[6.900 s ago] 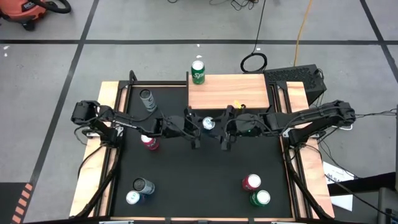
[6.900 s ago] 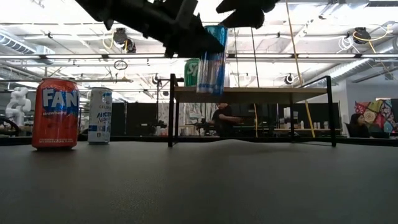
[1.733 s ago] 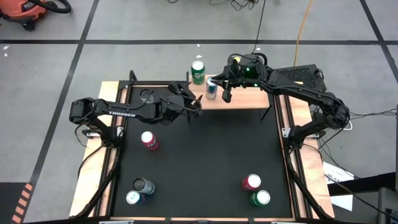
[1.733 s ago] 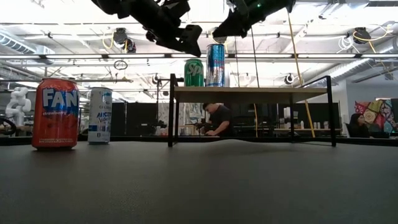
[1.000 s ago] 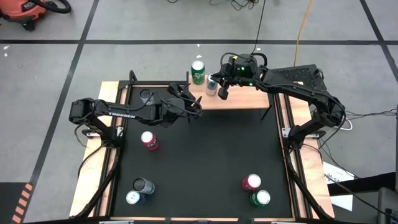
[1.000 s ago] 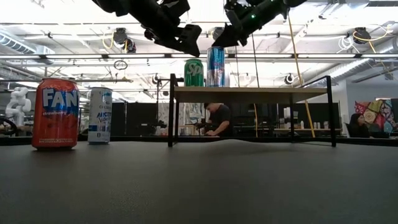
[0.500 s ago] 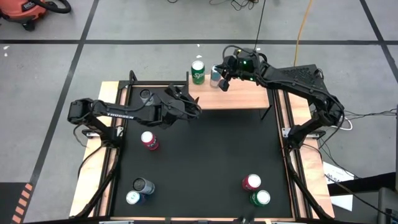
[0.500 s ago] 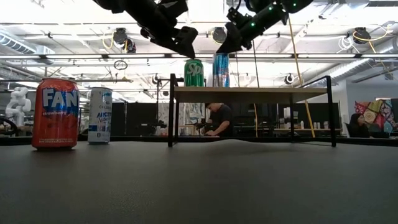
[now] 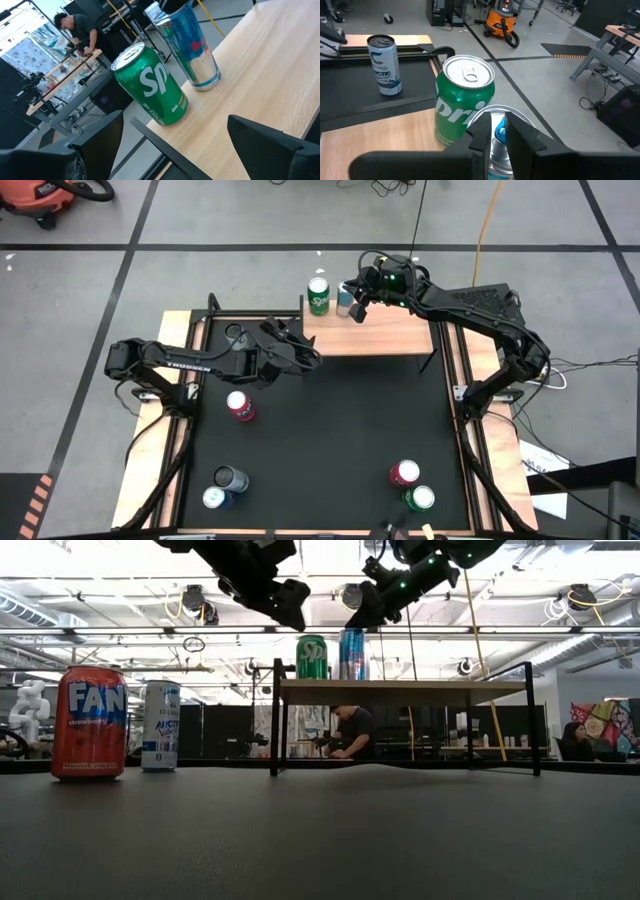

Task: Place canned beverage on shelf
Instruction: Put the top blue soda can on the shelf, then put the top white-blue on the shelf

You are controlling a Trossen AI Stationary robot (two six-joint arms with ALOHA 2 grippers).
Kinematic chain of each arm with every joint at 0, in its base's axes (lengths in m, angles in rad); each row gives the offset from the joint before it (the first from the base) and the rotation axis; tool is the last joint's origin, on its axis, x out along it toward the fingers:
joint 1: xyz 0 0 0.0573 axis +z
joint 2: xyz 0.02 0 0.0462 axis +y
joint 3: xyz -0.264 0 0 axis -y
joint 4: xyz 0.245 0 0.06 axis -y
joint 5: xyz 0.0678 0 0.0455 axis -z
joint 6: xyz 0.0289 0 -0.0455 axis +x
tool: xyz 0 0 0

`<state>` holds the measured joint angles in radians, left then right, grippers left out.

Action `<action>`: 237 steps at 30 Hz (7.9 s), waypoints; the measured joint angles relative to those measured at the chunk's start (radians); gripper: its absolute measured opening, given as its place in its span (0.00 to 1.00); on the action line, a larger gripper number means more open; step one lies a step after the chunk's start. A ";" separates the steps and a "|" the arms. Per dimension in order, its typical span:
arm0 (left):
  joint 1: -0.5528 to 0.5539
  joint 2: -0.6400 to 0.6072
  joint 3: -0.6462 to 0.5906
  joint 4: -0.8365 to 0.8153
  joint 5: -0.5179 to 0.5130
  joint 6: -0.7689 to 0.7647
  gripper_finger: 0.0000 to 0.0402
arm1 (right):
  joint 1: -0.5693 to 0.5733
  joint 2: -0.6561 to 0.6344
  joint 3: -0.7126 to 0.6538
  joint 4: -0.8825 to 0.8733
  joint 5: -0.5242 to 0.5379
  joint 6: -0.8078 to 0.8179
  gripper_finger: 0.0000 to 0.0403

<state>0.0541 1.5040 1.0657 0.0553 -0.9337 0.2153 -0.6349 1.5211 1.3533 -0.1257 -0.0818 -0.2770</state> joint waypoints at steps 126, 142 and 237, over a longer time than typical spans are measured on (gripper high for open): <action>0.598 -0.402 -0.293 -0.705 0.591 -0.448 0.61 | 0.676 -0.496 -0.850 0.525 0.288 0.475 0.44; 0.198 -0.523 -0.294 -0.696 0.847 -0.308 0.62 | 0.676 -0.337 -0.849 0.752 0.264 0.481 0.51; -0.213 -0.257 -0.289 -0.054 0.477 -0.307 0.83 | 0.077 -0.285 -0.716 0.858 0.106 0.250 0.60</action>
<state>-0.1585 1.2466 0.7769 0.0015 -0.4571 -0.0917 -0.5575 1.2358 0.6368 0.7322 0.0243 -0.0265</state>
